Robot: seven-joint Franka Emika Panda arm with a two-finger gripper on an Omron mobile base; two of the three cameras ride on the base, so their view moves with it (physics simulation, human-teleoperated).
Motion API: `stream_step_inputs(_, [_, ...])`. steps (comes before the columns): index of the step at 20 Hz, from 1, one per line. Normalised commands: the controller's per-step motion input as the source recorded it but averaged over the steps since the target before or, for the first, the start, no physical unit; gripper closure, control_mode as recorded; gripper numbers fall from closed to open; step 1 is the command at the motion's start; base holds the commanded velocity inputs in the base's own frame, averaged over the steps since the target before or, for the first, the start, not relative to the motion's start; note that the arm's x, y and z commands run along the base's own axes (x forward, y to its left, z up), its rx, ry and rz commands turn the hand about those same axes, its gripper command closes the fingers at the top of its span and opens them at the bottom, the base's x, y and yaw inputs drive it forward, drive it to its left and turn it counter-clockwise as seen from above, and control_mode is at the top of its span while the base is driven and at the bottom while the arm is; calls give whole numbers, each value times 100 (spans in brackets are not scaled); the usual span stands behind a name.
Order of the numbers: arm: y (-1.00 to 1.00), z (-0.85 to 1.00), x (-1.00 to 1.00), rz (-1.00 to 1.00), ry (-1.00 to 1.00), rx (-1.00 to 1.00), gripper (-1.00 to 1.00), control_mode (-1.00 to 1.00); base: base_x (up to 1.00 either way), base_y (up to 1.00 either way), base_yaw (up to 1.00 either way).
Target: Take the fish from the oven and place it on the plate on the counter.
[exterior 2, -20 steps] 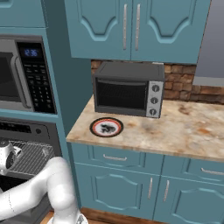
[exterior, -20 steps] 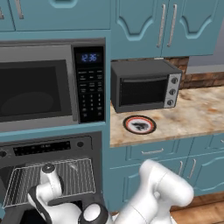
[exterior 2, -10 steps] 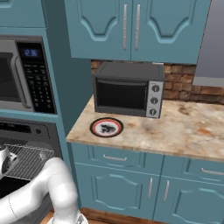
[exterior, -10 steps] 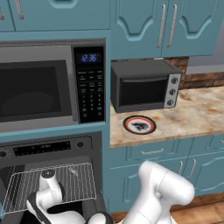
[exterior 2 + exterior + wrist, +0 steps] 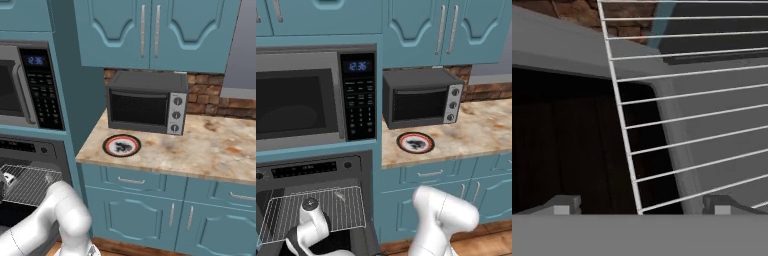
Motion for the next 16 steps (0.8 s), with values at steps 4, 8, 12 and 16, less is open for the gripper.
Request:
stream_step_inputs(4, [-23, 100, 16, 0, -7, 0, -100, -100, 0, 0, 0])
stream_step_inputs(8, [-31, 60, 42, 2, 0, -9, -100, -100, 0, 0, 0])
stream_step_inputs(12, [-15, 30, 53, 11, 0, -18, -100, -100, 0, 0, 0])
stream_step_inputs(16, [-2, -9, -1, 45, 26, -28, -100, -100, 0, 0, 0])
